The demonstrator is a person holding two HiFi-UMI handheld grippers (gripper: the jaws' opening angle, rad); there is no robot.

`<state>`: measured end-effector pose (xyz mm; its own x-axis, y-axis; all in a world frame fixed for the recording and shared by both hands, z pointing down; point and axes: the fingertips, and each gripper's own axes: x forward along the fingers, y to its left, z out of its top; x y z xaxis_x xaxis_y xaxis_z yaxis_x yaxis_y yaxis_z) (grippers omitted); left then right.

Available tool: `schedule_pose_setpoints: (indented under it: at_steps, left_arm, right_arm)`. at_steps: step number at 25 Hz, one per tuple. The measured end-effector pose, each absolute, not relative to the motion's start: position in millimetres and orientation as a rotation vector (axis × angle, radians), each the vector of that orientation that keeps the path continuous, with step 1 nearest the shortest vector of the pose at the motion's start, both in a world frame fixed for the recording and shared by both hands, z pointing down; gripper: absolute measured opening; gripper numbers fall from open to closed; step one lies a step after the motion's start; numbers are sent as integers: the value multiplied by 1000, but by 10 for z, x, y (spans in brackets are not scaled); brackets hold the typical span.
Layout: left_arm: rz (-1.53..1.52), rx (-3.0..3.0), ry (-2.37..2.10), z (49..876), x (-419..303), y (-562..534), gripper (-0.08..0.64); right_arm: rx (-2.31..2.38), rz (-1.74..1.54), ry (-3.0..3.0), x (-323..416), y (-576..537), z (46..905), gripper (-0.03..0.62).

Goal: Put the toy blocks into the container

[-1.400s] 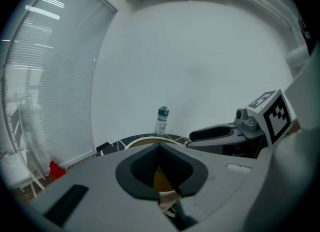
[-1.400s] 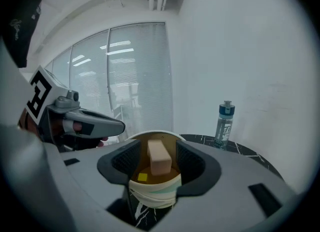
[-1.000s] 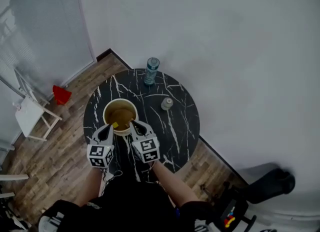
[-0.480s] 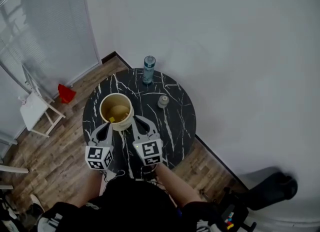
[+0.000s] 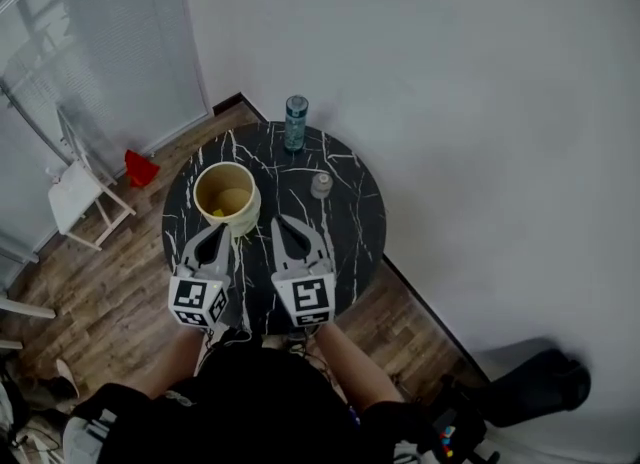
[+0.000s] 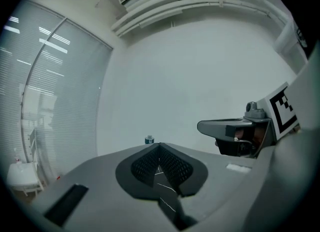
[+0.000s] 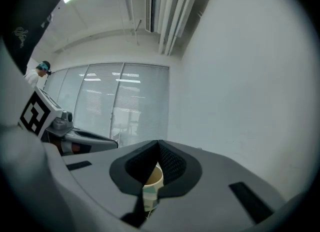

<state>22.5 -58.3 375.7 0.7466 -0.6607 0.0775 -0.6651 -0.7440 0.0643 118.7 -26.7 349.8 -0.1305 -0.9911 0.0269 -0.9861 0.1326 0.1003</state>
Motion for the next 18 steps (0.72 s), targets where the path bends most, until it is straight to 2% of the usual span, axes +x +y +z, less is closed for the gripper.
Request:
schedule_pose_setpoints:
  at_steps: [18]
  left_arm:
    - [41,2919,-1143,3365,461,-184,-2]
  right_arm:
    - [2012,-258,-2310,1465,225,3098,-3]
